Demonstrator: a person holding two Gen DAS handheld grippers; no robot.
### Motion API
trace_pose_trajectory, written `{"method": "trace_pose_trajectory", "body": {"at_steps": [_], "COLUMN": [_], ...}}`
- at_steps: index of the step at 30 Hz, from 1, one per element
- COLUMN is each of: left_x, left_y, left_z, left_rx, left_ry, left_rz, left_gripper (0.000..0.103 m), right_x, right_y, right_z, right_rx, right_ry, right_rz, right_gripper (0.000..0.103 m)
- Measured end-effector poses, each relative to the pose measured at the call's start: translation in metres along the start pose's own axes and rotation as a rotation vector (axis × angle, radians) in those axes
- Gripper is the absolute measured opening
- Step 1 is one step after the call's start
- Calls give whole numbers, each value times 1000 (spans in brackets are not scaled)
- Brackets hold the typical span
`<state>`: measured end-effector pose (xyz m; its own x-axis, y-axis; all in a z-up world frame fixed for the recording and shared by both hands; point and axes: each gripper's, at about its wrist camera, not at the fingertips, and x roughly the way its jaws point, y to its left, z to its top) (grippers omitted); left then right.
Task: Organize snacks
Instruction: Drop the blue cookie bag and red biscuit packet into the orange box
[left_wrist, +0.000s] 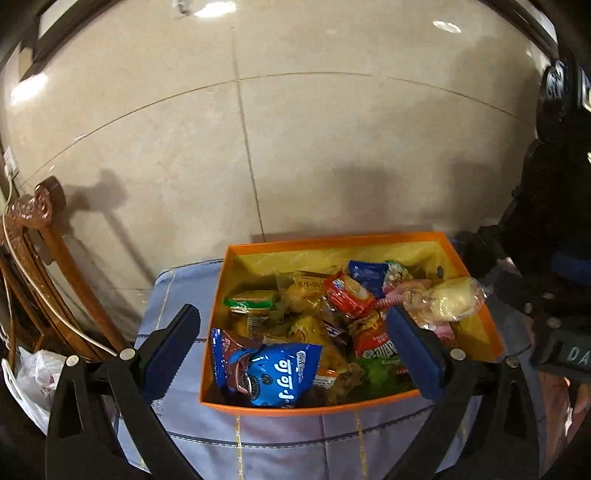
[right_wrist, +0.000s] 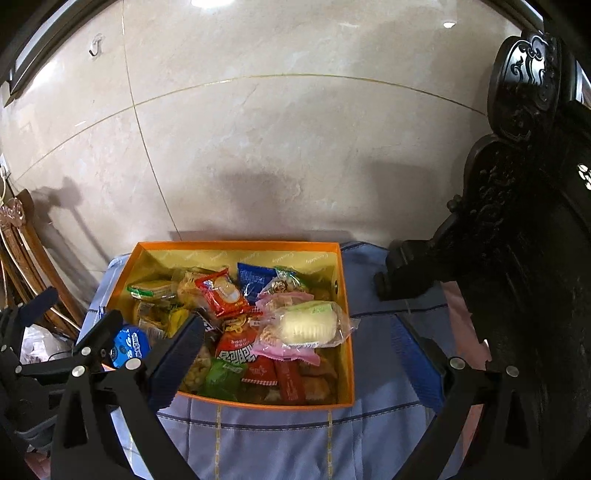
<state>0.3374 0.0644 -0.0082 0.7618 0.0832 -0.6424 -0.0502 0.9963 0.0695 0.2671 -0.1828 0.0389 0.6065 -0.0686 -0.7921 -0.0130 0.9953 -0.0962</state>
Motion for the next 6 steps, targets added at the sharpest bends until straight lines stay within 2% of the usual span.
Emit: {"method": "trace_pose_trajectory", "body": {"at_steps": [3,6], "left_x": [-5,-5], "left_y": [-3,-1], "left_z": [1,3], "left_rx": [18,-6], "left_ry": [-22,-2], "left_rz": [-15,-45], "left_gripper": [99,99], "right_x": [-2,-1], "right_y": [0,-4], "right_z": [-1,0], "right_rx": [4,32], "right_ry": [-3,13], "right_rz": [12,26], "right_gripper": [99,99]}}
